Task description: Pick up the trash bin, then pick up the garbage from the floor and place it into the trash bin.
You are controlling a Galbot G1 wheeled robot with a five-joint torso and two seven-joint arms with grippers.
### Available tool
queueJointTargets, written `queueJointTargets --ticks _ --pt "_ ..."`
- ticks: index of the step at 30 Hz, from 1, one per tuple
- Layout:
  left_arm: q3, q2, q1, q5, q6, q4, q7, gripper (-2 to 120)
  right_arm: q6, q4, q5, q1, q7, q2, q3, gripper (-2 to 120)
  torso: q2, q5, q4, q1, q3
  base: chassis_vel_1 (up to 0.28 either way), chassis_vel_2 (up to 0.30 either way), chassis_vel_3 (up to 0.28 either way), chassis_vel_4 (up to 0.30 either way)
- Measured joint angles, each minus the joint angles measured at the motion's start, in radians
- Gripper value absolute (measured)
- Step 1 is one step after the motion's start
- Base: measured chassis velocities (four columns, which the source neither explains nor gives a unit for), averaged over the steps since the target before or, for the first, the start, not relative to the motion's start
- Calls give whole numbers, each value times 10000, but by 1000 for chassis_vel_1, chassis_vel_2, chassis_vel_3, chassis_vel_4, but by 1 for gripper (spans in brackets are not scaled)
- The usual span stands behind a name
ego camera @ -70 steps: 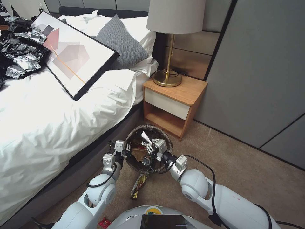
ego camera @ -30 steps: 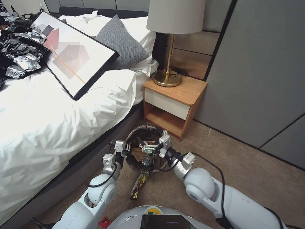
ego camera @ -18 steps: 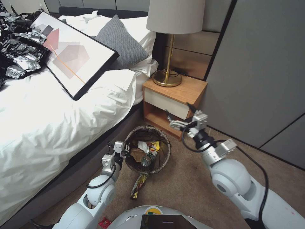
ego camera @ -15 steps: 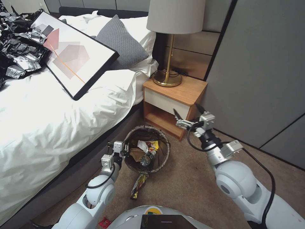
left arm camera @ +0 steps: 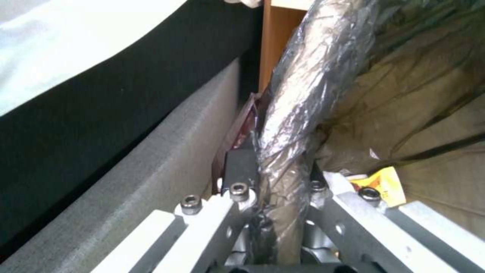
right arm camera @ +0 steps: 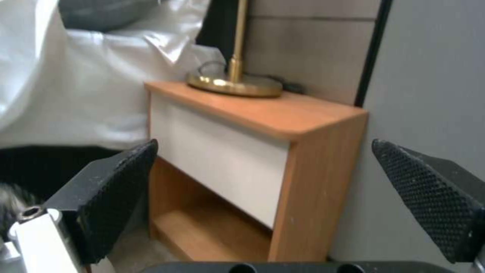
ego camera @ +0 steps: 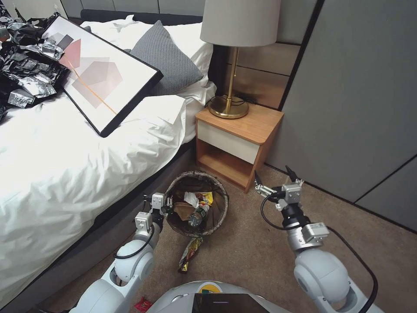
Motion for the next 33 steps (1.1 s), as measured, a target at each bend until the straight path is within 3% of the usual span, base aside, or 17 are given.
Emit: queueJointTargets --ticks 7,33 --pt "-30 15 93 -43 -1 -76 -15 3 259 -226 -499 -234 7 670 -293 100 0 1 -2 0 0 0 0 0 0" --pt "-72 95 380 -211 1 -332 -104 3 322 -318 -828 -385 31 971 -657 100 0 2 -2 0 0 0 0 0 0"
